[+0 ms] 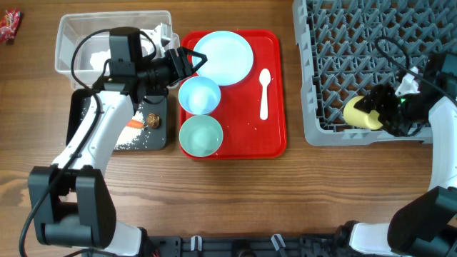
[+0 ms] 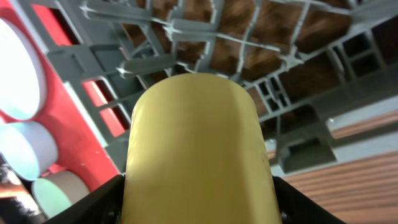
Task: Sort waste into correct bins and load items into the dishwasher rack
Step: 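Carry the yellow cup into the grey rack and release it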
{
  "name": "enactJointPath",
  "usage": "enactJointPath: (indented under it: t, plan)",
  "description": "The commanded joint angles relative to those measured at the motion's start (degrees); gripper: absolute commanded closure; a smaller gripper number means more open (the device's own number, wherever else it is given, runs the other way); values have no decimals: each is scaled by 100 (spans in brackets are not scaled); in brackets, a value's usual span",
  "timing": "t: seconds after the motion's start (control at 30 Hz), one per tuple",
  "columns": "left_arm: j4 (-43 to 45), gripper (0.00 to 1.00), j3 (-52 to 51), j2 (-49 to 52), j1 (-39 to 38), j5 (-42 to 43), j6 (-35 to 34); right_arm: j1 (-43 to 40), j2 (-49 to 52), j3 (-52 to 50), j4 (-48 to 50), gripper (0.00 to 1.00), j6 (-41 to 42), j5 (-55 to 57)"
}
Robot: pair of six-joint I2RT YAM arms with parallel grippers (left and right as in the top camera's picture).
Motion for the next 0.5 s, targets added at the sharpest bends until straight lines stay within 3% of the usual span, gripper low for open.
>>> enactJointPath:
  t: [0.0,0.17,0.47]
  plan:
    - [-140,37,72,55,9,-260,278,55,-133,535,-203,53,-63,601]
    - [-199,37,72,55,9,-404,280,57,-133,1270,-623,50,-59,841]
    - [-542,37,70,55,9,-938,284,66,70,1272,-870,51,39,1305]
